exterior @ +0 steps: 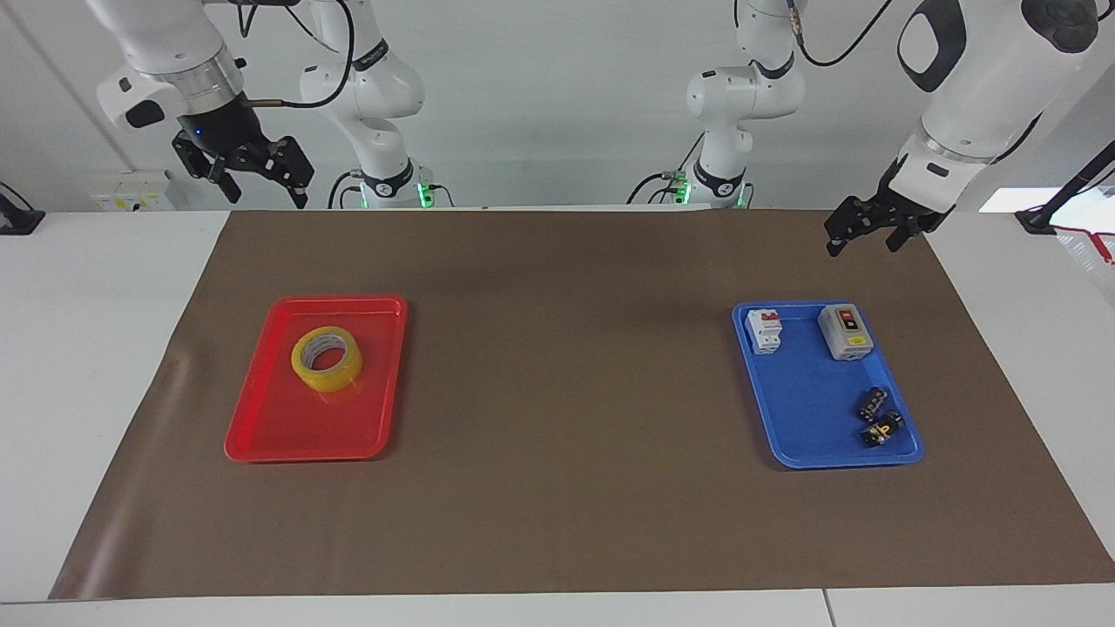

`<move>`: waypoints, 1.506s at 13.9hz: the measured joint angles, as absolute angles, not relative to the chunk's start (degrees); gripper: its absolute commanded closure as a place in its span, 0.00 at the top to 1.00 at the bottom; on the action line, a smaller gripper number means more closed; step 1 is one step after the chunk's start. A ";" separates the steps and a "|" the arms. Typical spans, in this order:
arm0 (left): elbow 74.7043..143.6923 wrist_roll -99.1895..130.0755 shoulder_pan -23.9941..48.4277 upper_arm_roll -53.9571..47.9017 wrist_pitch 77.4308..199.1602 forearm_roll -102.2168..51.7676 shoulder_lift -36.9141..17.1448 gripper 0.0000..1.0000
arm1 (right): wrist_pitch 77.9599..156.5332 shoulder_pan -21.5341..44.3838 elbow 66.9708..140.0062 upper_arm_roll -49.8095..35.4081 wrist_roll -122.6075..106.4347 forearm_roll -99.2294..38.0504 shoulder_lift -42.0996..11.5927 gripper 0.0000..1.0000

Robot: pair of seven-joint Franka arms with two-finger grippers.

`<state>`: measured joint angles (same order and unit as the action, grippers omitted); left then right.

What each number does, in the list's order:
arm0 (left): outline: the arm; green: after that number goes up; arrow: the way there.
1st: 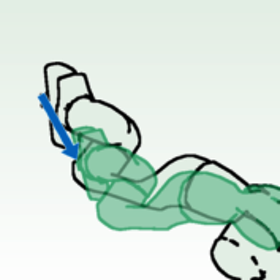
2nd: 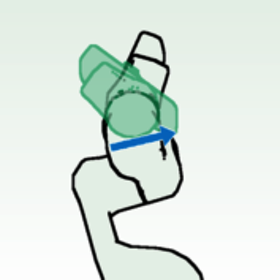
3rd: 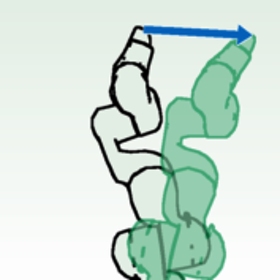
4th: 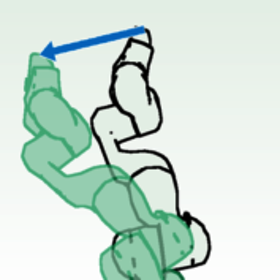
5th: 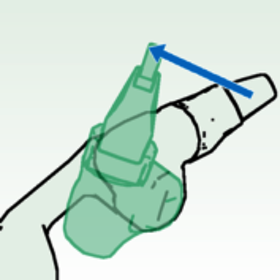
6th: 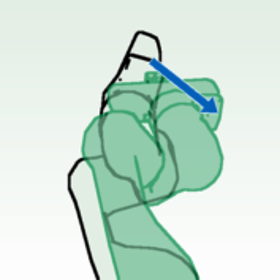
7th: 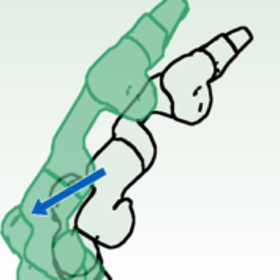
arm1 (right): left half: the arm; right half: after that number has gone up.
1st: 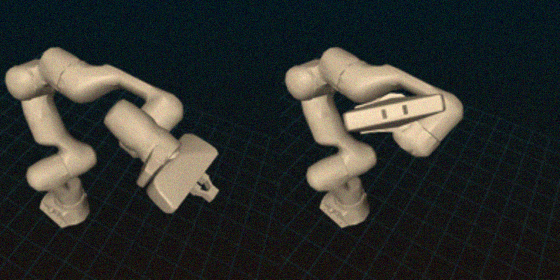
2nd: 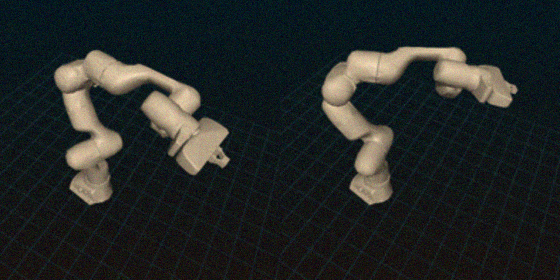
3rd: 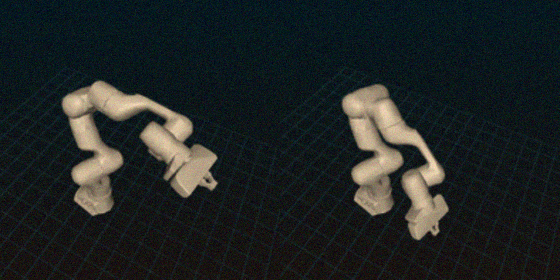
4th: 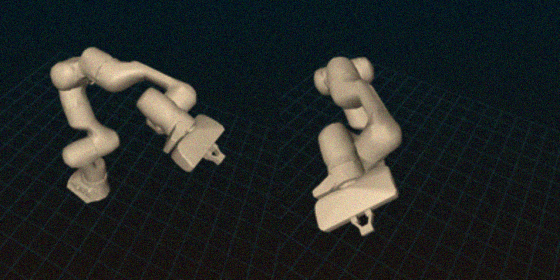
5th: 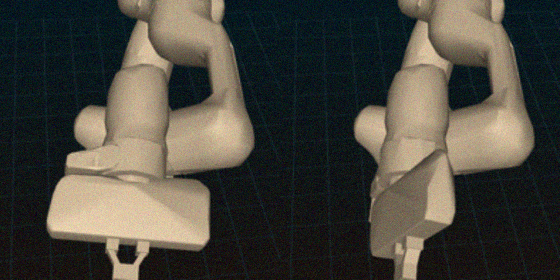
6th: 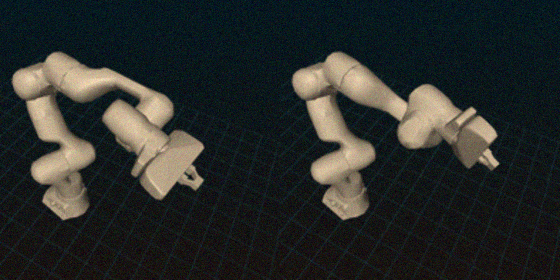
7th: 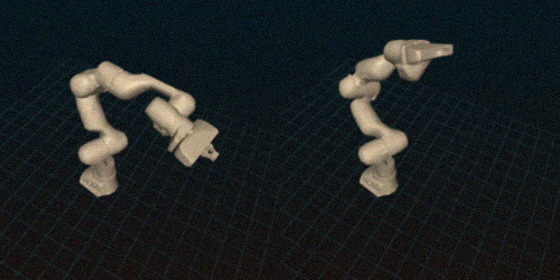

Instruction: Place and move tape with both arms

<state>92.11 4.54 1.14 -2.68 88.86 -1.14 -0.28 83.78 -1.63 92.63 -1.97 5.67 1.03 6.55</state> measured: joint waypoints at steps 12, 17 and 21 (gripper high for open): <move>92.11 4.54 1.14 -2.68 88.86 -1.14 -0.28 1.00 | 83.73 -1.19 92.47 -2.15 6.00 1.79 6.67 1.00; 92.11 4.54 1.14 -2.68 88.86 -1.14 -0.28 1.00 | 83.73 -1.19 92.47 -2.15 6.08 1.79 6.67 1.00; 92.11 4.54 1.14 -2.68 88.86 -1.14 -0.28 1.00 | 83.45 -1.27 92.40 -2.07 6.13 1.82 6.63 1.00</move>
